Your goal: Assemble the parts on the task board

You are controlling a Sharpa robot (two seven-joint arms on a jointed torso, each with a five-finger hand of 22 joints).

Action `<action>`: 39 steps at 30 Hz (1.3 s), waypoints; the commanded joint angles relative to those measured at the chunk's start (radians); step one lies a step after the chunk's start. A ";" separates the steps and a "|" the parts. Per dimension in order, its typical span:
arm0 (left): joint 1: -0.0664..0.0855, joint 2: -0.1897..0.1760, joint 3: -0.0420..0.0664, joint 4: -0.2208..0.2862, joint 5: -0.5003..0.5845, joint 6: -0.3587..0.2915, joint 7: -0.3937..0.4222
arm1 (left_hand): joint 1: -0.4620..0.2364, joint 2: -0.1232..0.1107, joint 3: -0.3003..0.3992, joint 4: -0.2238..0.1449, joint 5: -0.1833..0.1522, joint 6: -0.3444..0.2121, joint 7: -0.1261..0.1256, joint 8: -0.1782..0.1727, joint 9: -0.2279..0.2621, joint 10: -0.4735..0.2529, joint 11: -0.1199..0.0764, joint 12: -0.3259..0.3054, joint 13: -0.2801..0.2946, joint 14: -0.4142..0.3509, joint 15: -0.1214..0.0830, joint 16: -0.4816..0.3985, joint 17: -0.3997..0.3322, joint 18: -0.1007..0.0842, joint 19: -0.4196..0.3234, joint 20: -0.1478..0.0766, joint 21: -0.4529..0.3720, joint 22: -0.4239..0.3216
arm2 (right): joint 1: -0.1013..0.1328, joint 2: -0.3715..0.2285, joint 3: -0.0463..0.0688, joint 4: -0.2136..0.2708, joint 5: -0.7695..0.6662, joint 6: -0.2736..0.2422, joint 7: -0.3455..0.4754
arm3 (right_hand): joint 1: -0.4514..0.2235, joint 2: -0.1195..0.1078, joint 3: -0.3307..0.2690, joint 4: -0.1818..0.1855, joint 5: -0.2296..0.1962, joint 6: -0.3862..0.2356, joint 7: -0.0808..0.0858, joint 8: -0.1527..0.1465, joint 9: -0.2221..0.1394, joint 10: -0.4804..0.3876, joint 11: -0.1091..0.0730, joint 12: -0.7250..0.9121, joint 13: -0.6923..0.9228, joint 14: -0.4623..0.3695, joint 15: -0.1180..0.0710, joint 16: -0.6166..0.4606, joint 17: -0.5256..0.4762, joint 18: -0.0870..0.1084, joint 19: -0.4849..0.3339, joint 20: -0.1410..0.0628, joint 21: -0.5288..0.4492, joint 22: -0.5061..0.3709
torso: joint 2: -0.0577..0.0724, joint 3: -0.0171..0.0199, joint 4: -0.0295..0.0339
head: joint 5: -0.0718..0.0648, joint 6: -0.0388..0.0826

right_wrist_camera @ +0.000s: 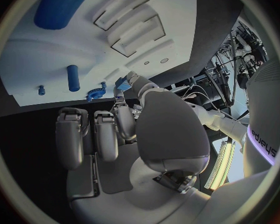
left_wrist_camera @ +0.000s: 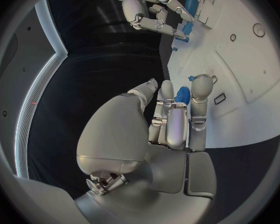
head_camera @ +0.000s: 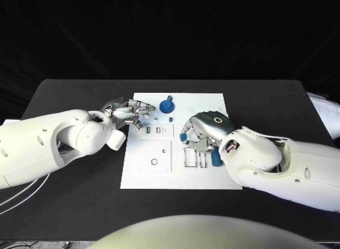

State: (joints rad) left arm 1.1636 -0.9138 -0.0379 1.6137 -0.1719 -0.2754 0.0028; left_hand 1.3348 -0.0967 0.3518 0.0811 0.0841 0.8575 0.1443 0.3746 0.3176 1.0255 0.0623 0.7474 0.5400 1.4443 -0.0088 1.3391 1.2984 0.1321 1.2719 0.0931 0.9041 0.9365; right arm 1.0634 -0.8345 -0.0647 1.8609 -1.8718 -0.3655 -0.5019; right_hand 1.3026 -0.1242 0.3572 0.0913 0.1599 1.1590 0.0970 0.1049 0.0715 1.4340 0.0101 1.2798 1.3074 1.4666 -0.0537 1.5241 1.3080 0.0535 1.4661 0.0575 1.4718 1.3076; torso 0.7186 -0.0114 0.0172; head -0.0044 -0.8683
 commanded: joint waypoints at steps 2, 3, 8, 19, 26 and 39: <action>-0.001 0.002 0.001 0.004 -0.008 0.017 0.009 | -0.008 0.001 -0.008 0.001 -0.003 0.004 0.003 -0.005 -0.002 -0.005 0.000 0.001 -0.001 -0.007 0.000 0.000 0.000 0.018 -0.007 0.003 -0.002 0.000 | 0.004 0.020 0.001 -0.023 0.011 0.006 0.018 | -0.004 0.003 -0.001 0.004 0.000 0.014 -0.008 0.002 0.001 0.003 -0.002 -0.005 0.059 0.092 -0.006 0.005 0.210 -0.014 0.023 -0.010 0.005 0.082 | 0.000 -0.0006 0.0007 | 0.002 0.004; -0.001 0.002 0.001 0.004 -0.008 0.017 0.009 | -0.008 0.001 -0.008 0.001 -0.003 0.004 0.003 -0.005 -0.002 -0.005 0.000 0.002 -0.001 -0.007 0.000 0.000 0.000 0.018 -0.007 0.003 -0.002 0.001 | 0.005 0.025 0.001 -0.027 0.013 0.008 0.019 | -0.004 0.003 -0.001 0.004 0.000 0.014 -0.008 0.002 0.001 0.003 -0.002 -0.005 0.059 0.092 -0.006 0.005 0.210 -0.014 0.023 -0.010 0.005 0.082 | 0.000 -0.0004 0.0005 | 0.003 0.004; -0.001 0.001 0.001 0.005 -0.008 0.016 0.009 | -0.008 0.001 -0.008 0.001 -0.003 0.004 0.003 -0.005 -0.002 -0.005 0.000 0.002 -0.001 -0.007 0.000 0.000 0.000 0.018 -0.007 0.003 -0.002 0.001 | 0.006 0.043 0.001 -0.042 0.020 0.019 0.022 | -0.004 0.003 -0.001 0.004 0.001 0.013 -0.008 0.002 0.001 0.002 -0.002 -0.005 0.059 0.092 -0.006 0.005 0.210 -0.013 0.022 -0.010 0.005 0.081 | 0.000 0.0008 -0.0013 | 0.007 0.007; -0.001 0.002 0.001 0.006 -0.008 0.015 0.010 | -0.008 0.001 -0.008 0.001 -0.003 0.004 0.003 -0.005 -0.002 -0.005 0.000 0.002 -0.001 -0.007 0.000 0.000 0.000 0.018 -0.007 0.003 -0.002 0.001 | 0.007 0.076 0.001 -0.076 0.031 0.040 0.024 | -0.004 0.003 0.000 0.003 0.001 0.013 -0.007 0.001 0.001 0.001 -0.002 -0.007 0.058 0.092 -0.006 0.005 0.210 -0.014 0.023 -0.010 0.005 0.081 | -0.001 0.0015 -0.0017 | 0.008 0.013; -0.001 0.002 0.001 0.005 -0.008 0.011 0.012 | -0.008 0.001 -0.008 0.001 -0.003 0.004 0.003 -0.005 -0.002 -0.005 0.000 0.002 -0.001 -0.007 0.000 0.000 0.000 0.018 -0.007 0.003 -0.002 0.001 | 0.007 0.110 0.001 -0.113 0.034 0.048 0.023 | -0.004 0.002 0.000 0.003 0.003 0.012 -0.007 0.000 0.001 0.001 -0.002 -0.009 0.057 0.092 -0.006 0.005 0.210 -0.013 0.022 -0.010 0.004 0.081 | 0.000 0.0011 -0.0004 | 0.007 0.018; -0.001 0.002 0.002 0.005 -0.008 0.006 0.013 | -0.006 0.002 -0.008 0.000 -0.002 0.005 0.003 -0.007 -0.005 -0.004 0.000 0.002 -0.003 -0.006 0.000 0.000 0.000 0.018 -0.006 0.003 -0.001 0.001 | 0.007 0.177 0.001 -0.193 0.048 0.064 0.031 | -0.004 0.003 0.001 0.002 0.004 0.010 -0.007 -0.001 0.000 -0.001 -0.002 -0.012 0.056 0.092 -0.006 0.005 0.209 -0.013 0.021 -0.010 0.003 0.079 | 0.000 0.0005 0.0000 | 0.015 0.017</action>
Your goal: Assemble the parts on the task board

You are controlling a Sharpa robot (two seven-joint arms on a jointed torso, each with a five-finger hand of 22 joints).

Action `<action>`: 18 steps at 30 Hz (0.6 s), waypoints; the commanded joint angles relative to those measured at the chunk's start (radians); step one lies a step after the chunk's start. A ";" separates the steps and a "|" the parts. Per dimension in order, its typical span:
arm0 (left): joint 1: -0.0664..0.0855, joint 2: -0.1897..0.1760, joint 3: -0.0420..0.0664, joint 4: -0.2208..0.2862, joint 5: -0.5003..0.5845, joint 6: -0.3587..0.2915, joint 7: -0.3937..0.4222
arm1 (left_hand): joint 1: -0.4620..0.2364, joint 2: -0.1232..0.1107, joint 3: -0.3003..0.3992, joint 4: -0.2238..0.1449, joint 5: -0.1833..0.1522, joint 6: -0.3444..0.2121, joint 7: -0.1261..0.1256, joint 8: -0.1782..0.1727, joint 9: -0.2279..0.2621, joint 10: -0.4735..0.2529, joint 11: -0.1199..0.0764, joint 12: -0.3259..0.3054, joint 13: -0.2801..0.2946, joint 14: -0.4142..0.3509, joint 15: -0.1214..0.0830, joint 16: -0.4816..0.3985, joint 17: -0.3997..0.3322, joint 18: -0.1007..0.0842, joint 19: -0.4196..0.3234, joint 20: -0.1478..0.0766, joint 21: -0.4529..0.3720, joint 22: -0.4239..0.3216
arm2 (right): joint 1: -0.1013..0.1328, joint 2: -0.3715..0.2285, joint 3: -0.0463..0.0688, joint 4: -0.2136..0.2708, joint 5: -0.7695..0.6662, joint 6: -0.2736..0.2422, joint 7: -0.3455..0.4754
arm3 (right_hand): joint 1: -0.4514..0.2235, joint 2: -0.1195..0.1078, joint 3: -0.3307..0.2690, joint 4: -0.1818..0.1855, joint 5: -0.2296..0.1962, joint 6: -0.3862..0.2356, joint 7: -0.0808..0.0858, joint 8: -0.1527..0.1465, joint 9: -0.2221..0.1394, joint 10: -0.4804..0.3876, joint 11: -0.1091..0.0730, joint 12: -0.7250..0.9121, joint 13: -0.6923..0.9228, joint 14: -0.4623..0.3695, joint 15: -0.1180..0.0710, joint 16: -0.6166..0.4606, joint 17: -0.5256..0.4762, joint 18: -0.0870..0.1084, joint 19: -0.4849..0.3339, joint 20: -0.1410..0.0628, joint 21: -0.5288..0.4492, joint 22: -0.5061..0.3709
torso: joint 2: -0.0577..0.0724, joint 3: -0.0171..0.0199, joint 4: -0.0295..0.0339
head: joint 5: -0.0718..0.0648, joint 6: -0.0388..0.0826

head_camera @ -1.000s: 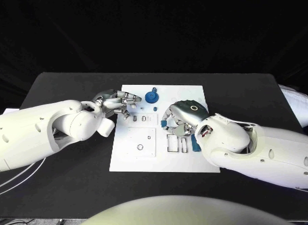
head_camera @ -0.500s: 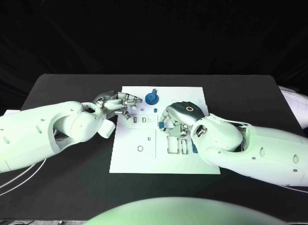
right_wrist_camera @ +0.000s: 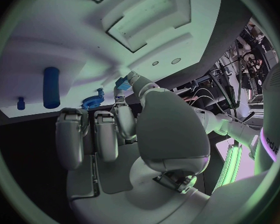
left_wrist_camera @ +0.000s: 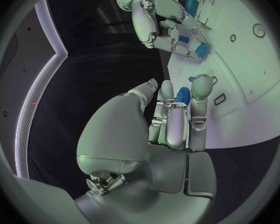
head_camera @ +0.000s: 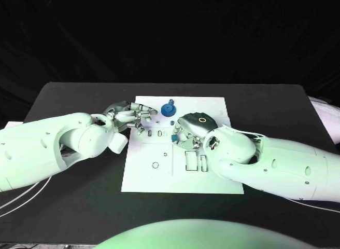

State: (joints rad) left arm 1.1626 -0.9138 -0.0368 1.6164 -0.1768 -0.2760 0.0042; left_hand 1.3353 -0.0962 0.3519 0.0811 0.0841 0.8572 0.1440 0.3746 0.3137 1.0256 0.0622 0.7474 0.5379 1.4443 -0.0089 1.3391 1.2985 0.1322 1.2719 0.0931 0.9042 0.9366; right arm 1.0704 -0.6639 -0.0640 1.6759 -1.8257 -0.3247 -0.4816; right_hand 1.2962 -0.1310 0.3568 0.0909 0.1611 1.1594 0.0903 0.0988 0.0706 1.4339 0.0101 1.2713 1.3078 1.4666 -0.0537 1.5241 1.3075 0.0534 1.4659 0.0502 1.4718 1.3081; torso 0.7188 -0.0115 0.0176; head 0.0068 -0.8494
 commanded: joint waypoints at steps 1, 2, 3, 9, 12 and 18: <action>0.000 0.002 0.001 0.003 -0.003 0.007 0.012 | -0.007 0.002 -0.009 0.000 -0.002 0.005 0.003 -0.007 -0.001 -0.004 0.000 0.002 -0.001 -0.006 0.000 0.000 0.000 0.017 -0.006 0.003 -0.001 0.001 | 0.000 0.010 0.000 -0.012 0.002 0.025 0.011 | 0.003 0.009 0.002 0.003 0.003 0.010 0.000 0.006 0.001 -0.001 -0.002 -0.003 0.055 0.092 -0.006 0.005 0.210 -0.013 0.022 -0.003 0.003 0.079 | 0.001 0.0003 0.0003 | 0.004 -0.002; 0.000 0.002 0.001 0.003 -0.003 0.007 0.012 | -0.006 0.002 -0.009 0.000 -0.002 0.005 0.003 -0.007 -0.002 -0.004 0.000 0.003 -0.001 -0.006 0.000 0.001 0.000 0.018 -0.006 0.003 -0.001 0.001 | 0.000 0.012 0.000 -0.015 0.003 0.028 0.011 | 0.003 0.009 0.002 0.003 0.003 0.010 0.000 0.006 0.001 -0.001 -0.002 -0.003 0.055 0.092 -0.006 0.005 0.210 -0.013 0.022 -0.003 0.003 0.079 | 0.000 0.0004 -0.0001 | 0.004 -0.002; 0.000 0.002 0.001 0.003 -0.003 0.007 0.011 | -0.006 0.002 -0.009 0.000 -0.002 0.005 0.003 -0.008 -0.002 -0.004 0.000 0.003 -0.002 -0.006 0.000 0.001 0.000 0.018 -0.006 0.003 -0.002 0.001 | 0.000 0.013 0.000 -0.018 0.003 0.030 0.010 | 0.003 0.009 0.002 0.003 0.004 0.009 0.000 0.005 0.001 -0.002 -0.001 -0.006 0.054 0.092 -0.006 0.004 0.209 -0.013 0.021 -0.003 0.003 0.078 | 0.000 0.0000 0.0002 | 0.004 -0.002; 0.000 0.002 0.001 0.003 -0.003 0.006 0.011 | -0.006 0.002 -0.009 0.000 -0.002 0.005 0.003 -0.009 -0.003 -0.004 0.000 0.003 -0.002 -0.007 0.000 0.000 0.000 0.018 -0.006 0.003 -0.002 0.001 | 0.000 0.021 0.000 -0.033 0.008 0.043 0.009 | 0.000 0.003 0.000 0.002 0.003 0.004 0.003 0.002 0.000 -0.007 0.000 -0.015 0.049 0.092 -0.005 0.003 0.208 -0.012 0.020 -0.003 0.002 0.076 | -0.001 0.0004 -0.0027 | 0.006 -0.004; 0.000 0.003 0.001 0.003 -0.003 0.007 0.010 | -0.006 0.002 -0.009 0.000 -0.002 0.005 0.003 -0.009 -0.003 -0.004 0.000 0.003 -0.002 -0.007 0.000 0.000 0.000 0.018 -0.006 0.003 -0.002 0.001 | 0.000 0.029 0.000 -0.038 0.013 0.048 0.010 | -0.002 0.001 -0.001 0.001 0.002 0.003 0.004 0.001 -0.001 -0.009 0.001 -0.019 0.047 0.092 -0.005 0.003 0.208 -0.012 0.020 -0.003 0.001 0.075 | 0.000 0.0013 -0.0025 | 0.007 -0.005; 0.000 0.003 0.001 0.003 -0.003 0.007 0.008 | -0.005 0.002 -0.010 0.000 -0.002 0.004 0.004 -0.010 -0.004 -0.004 0.000 0.003 -0.003 -0.007 0.000 0.000 -0.001 0.018 -0.006 0.003 -0.002 0.000 | -0.001 0.043 0.000 -0.051 0.016 0.050 0.011 | -0.004 -0.003 -0.003 0.001 0.001 0.001 0.005 0.000 -0.001 -0.013 0.002 -0.026 0.042 0.091 -0.004 0.001 0.206 -0.012 0.018 -0.002 0.000 0.073 | 0.001 0.0026 -0.0021 | 0.009 -0.007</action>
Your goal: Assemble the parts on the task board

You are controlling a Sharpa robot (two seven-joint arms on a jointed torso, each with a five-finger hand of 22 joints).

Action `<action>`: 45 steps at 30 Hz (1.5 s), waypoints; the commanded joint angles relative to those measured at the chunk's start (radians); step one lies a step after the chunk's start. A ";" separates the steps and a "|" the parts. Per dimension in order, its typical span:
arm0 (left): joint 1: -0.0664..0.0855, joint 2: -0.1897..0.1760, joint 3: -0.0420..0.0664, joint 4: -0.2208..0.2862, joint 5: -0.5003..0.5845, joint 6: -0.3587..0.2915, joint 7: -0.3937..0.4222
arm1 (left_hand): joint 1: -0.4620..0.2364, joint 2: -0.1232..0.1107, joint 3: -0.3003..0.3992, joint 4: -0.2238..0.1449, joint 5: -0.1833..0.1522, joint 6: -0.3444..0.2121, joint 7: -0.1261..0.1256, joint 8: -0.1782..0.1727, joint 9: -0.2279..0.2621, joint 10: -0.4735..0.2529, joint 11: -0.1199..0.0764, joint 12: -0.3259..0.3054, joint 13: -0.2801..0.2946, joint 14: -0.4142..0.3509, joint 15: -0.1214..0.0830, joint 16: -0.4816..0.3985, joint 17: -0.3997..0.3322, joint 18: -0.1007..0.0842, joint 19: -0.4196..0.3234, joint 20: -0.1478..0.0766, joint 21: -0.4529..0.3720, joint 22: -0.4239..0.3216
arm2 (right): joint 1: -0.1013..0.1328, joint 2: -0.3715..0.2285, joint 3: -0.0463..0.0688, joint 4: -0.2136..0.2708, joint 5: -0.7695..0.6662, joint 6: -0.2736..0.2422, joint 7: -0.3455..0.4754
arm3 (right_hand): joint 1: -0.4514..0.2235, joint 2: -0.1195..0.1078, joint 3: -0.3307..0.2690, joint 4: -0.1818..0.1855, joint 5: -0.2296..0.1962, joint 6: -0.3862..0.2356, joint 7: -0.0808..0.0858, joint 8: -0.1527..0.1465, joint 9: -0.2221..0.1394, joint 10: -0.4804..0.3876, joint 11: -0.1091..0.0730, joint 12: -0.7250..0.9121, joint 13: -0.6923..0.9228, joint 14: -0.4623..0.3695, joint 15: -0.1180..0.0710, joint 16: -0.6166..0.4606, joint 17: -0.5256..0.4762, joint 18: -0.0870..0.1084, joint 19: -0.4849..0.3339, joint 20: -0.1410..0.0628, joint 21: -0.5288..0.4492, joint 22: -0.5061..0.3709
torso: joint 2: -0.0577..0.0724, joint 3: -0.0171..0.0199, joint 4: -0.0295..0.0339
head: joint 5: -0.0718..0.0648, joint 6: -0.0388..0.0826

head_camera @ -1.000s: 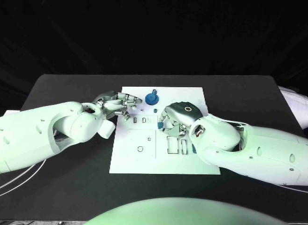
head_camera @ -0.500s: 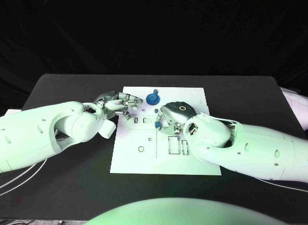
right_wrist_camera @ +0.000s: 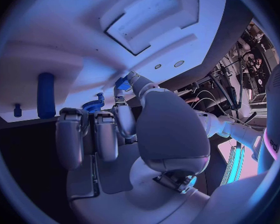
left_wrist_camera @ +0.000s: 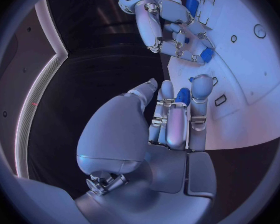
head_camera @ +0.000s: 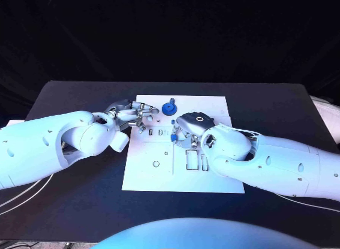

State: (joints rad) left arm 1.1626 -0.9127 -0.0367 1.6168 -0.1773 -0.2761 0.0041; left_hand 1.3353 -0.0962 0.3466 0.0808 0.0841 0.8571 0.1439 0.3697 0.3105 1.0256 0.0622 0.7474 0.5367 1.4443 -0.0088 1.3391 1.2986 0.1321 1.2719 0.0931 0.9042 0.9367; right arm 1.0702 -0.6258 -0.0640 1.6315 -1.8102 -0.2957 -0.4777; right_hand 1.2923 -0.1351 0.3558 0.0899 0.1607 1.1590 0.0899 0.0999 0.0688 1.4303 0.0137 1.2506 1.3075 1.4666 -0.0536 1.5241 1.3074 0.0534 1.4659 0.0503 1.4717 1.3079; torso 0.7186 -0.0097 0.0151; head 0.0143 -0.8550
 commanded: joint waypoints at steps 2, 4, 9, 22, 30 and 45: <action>0.000 0.002 0.001 0.003 -0.003 0.008 0.008 | -0.005 0.002 -0.005 0.000 -0.002 0.004 0.004 -0.005 -0.001 -0.004 0.000 0.003 -0.002 -0.007 0.000 0.000 -0.001 0.018 -0.006 0.003 -0.002 0.000 | -0.001 0.007 0.000 -0.010 0.001 0.021 0.006 | -0.002 -0.002 -0.003 0.002 0.002 -0.001 0.007 -0.003 0.000 -0.012 0.000 -0.011 0.039 0.091 -0.003 0.000 0.205 -0.011 0.018 -0.002 -0.001 0.071 | 0.000 0.0005 0.0005 | 0.002 -0.001; 0.000 0.002 0.001 0.003 -0.003 0.007 0.008 | -0.005 0.002 -0.005 0.000 -0.002 0.004 0.004 -0.005 -0.001 -0.004 0.000 0.003 -0.002 -0.007 0.000 0.000 -0.001 0.018 -0.006 0.003 -0.002 0.000 | -0.001 0.008 0.000 -0.011 0.001 0.021 0.006 | -0.004 -0.004 -0.005 0.002 0.000 -0.004 0.008 -0.005 0.000 -0.015 0.001 -0.017 0.036 0.091 -0.002 0.000 0.204 -0.011 0.017 -0.001 -0.002 0.070 | 0.000 0.0000 0.0002 | 0.002 -0.003; 0.000 0.002 0.001 0.003 -0.004 0.007 0.007 | -0.005 0.002 -0.005 0.000 -0.002 0.004 0.004 -0.005 -0.001 -0.004 0.000 0.003 -0.002 -0.007 0.000 0.000 -0.001 0.018 -0.006 0.003 -0.002 0.000 | -0.001 0.008 0.000 -0.013 0.001 0.019 0.005 | -0.019 -0.019 -0.015 0.006 -0.008 -0.018 0.015 -0.013 -0.002 -0.021 0.006 -0.028 0.030 0.090 0.002 -0.002 0.202 -0.010 0.014 0.002 -0.005 0.065 | 0.000 0.0002 -0.0009 | 0.005 -0.004; 0.000 0.002 0.001 0.002 -0.005 0.005 0.005 | -0.004 0.002 -0.006 -0.001 -0.002 0.003 0.004 -0.007 -0.004 -0.005 0.000 0.003 -0.003 -0.007 0.000 -0.001 -0.002 0.018 -0.006 0.003 -0.003 0.000 | -0.001 0.001 0.000 -0.008 0.001 -0.016 0.014 | -0.053 -0.050 -0.070 0.035 -0.022 -0.096 0.036 -0.037 -0.004 -0.046 0.027 -0.071 0.006 0.090 0.020 -0.002 0.203 -0.009 0.011 0.019 -0.010 0.058 | -0.001 0.0002 -0.0006 | 0.004 -0.004; 0.000 0.001 0.001 0.001 -0.008 0.003 0.004 | -0.003 0.002 -0.007 -0.001 -0.002 0.002 0.005 -0.009 -0.006 -0.006 0.001 0.003 -0.005 -0.007 0.000 0.000 -0.002 0.018 -0.007 0.003 -0.005 -0.002 | -0.001 -0.005 0.000 -0.008 0.006 -0.026 0.017 | -0.061 -0.044 -0.084 0.051 -0.018 -0.096 0.036 -0.033 -0.002 -0.045 0.027 -0.068 0.008 0.090 0.021 -0.001 0.204 -0.009 0.011 0.022 -0.009 0.059 | -0.001 0.0000 -0.0011 | 0.004 -0.004; 0.000 0.000 0.001 0.000 -0.010 0.000 0.003 | -0.002 0.002 -0.007 -0.001 -0.002 0.002 0.005 -0.010 -0.007 -0.006 0.001 0.003 -0.005 -0.007 0.000 0.000 -0.002 0.018 -0.007 0.003 -0.006 -0.003 | -0.001 -0.027 0.000 0.009 0.038 -0.077 0.041 | -0.103 -0.012 -0.135 0.145 -0.009 -0.082 0.030 -0.026 0.001 -0.037 0.024 -0.054 0.017 0.091 0.019 0.002 0.208 -0.010 0.015 0.020 -0.006 0.066 | -0.001 0.0003 -0.0013 | 0.005 -0.006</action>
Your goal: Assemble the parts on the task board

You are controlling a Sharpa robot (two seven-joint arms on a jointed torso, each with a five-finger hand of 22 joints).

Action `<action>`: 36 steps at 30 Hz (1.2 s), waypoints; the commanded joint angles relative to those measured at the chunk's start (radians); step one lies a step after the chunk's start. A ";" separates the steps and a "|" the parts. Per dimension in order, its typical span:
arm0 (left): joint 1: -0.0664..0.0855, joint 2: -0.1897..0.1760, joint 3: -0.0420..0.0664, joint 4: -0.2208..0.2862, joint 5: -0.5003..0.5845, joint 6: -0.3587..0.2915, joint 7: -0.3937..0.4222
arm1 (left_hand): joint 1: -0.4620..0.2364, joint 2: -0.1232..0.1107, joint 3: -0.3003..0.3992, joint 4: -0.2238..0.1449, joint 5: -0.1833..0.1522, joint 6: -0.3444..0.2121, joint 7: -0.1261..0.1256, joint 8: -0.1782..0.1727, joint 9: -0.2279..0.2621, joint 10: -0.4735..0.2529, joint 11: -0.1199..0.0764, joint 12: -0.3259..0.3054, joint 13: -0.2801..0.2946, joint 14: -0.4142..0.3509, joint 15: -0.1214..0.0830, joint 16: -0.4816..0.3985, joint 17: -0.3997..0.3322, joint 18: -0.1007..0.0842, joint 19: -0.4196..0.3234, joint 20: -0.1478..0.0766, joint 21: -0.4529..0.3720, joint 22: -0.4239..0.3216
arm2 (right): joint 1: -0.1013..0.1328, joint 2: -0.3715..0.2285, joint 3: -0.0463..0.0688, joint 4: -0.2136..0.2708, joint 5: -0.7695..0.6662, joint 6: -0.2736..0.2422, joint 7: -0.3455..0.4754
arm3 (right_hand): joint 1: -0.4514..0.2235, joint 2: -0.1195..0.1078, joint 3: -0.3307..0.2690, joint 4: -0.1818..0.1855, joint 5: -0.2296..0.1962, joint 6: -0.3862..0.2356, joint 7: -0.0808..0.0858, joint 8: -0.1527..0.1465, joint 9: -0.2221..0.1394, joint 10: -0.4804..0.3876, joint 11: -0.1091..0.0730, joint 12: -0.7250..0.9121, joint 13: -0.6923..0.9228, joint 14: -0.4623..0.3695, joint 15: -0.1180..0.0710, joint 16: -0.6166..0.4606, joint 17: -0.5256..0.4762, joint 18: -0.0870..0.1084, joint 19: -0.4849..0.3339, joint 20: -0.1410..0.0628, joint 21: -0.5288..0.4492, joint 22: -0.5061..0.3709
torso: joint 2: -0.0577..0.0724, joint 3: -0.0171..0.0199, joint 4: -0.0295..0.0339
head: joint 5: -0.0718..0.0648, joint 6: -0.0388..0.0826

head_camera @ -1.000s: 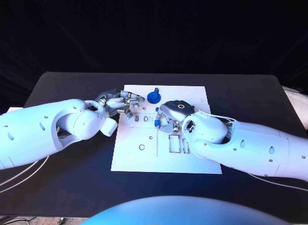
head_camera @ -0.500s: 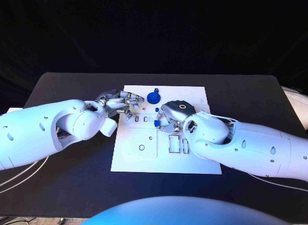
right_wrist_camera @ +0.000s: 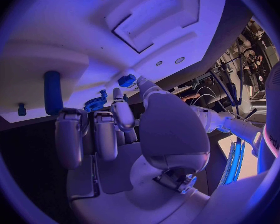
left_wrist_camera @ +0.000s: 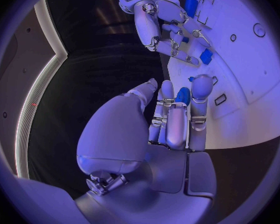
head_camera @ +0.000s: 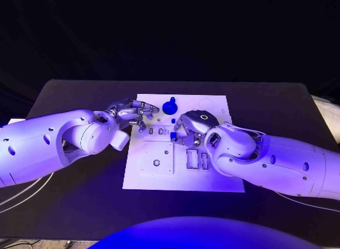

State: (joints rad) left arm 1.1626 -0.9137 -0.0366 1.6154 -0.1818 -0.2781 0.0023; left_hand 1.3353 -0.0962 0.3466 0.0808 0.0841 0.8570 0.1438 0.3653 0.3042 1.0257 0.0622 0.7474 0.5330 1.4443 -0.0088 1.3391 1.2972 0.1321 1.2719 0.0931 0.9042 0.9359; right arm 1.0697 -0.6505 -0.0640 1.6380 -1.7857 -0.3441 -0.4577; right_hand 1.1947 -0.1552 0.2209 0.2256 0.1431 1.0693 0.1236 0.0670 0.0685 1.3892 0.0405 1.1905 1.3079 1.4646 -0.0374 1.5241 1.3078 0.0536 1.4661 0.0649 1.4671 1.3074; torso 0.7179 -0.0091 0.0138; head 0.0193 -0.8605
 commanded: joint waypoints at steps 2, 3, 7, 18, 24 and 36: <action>0.000 0.001 0.001 0.001 -0.006 0.002 0.004 | -0.001 0.002 -0.007 -0.002 -0.001 0.002 0.005 -0.006 -0.002 -0.006 0.001 0.003 -0.002 -0.007 0.000 0.000 -0.001 0.018 -0.007 0.003 -0.006 -0.001 | -0.001 -0.003 0.000 0.001 0.017 -0.029 0.023 | 0.002 0.018 0.003 0.012 0.011 0.011 -0.004 0.007 0.002 0.005 -0.004 0.007 0.017 0.093 0.002 0.002 0.208 -0.010 0.015 0.005 -0.001 0.068 | 0.000 -0.0004 0.0008 | 0.000 -0.001; 0.000 0.001 0.001 0.001 -0.006 0.002 0.004 | -0.001 0.002 -0.007 -0.002 -0.001 0.002 0.005 -0.006 -0.002 -0.006 0.001 0.003 -0.003 -0.007 0.000 0.000 -0.001 0.018 -0.007 0.003 -0.005 -0.001 | -0.001 -0.003 0.000 0.001 0.018 -0.029 0.023 | 0.007 0.023 0.005 0.012 0.011 0.012 -0.004 0.008 0.002 0.005 -0.004 0.007 0.018 0.093 0.002 0.002 0.208 -0.010 0.015 0.005 -0.001 0.067 | 0.000 -0.0004 0.0015 | 0.000 -0.002; 0.000 0.002 0.001 0.000 -0.007 0.002 0.003 | 0.001 0.003 -0.007 -0.003 -0.001 0.003 0.005 -0.006 -0.003 -0.006 0.001 0.003 -0.003 -0.008 0.001 0.000 -0.002 0.018 -0.007 0.003 -0.006 -0.002 | 0.000 0.000 0.000 -0.003 0.018 -0.024 0.022 | 0.055 0.054 0.031 -0.010 -0.028 0.020 -0.005 0.009 0.002 0.004 -0.006 0.007 0.018 0.094 -0.001 0.002 0.208 -0.010 0.015 0.003 -0.001 0.068 | 0.000 -0.0005 0.0025 | 0.000 -0.001; 0.000 0.002 0.001 0.000 -0.013 0.002 -0.002 | 0.007 0.005 -0.007 -0.005 -0.001 0.004 0.005 -0.008 -0.007 -0.007 0.001 0.003 -0.006 -0.008 0.001 0.000 -0.003 0.018 -0.007 0.003 -0.007 -0.002 | 0.000 0.012 0.000 -0.010 0.014 0.008 0.023 | 0.139 0.058 0.078 -0.077 -0.078 0.032 -0.006 0.008 0.001 0.000 -0.008 0.001 0.015 0.094 -0.002 0.005 0.212 -0.010 0.015 0.000 -0.001 0.069 | 0.000 -0.0013 0.0011 | 0.003 -0.004; 0.000 0.002 0.001 0.000 -0.015 0.000 -0.003 | 0.007 0.006 -0.008 -0.005 -0.001 0.005 0.006 -0.009 -0.008 -0.008 0.001 0.003 -0.007 -0.008 0.001 0.000 -0.003 0.018 -0.006 0.003 -0.007 -0.002 | 0.000 0.012 0.000 -0.009 0.013 0.022 0.026 | 0.142 0.046 0.077 -0.086 -0.086 0.033 -0.005 0.008 0.001 0.000 -0.008 -0.001 0.014 0.094 -0.002 0.005 0.212 -0.010 0.015 0.001 -0.001 0.069 | 0.000 -0.0012 0.0004 | 0.004 -0.006; 0.000 0.001 0.001 0.000 -0.015 -0.002 -0.004 | 0.007 0.006 -0.008 -0.005 -0.001 0.005 0.006 -0.009 -0.009 -0.008 0.002 0.003 -0.007 -0.008 0.001 0.000 -0.003 0.018 -0.006 0.003 -0.007 -0.001 | 0.000 0.016 0.000 -0.025 0.013 0.032 0.026 | 0.136 0.037 0.072 -0.088 -0.089 0.032 -0.004 0.006 0.000 -0.001 -0.006 -0.002 0.013 0.094 -0.001 0.004 0.212 -0.010 0.014 0.001 -0.001 0.068 | 0.000 -0.0006 0.0008 | 0.003 -0.007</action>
State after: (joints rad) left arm 1.1626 -0.9140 -0.0366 1.6138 -0.1928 -0.2806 -0.0024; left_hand 1.3353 -0.0962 0.3439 0.0781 0.0841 0.8611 0.1479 0.3615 0.2967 1.0257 0.0622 0.7474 0.5266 1.4443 -0.0088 1.3391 1.2954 0.1322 1.2719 0.0931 0.9005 0.9351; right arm 1.0698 -0.6370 -0.0637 1.6158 -1.7656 -0.3311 -0.4388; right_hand 1.3283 -0.1073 0.2941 0.1405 0.0600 1.0966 0.1180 0.0730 0.0691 1.3930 0.0367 1.1945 1.3074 1.4646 -0.0375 1.5241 1.3074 0.0536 1.4661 0.0649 1.4672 1.3079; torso 0.7181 -0.0098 0.0141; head 0.0234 -0.8670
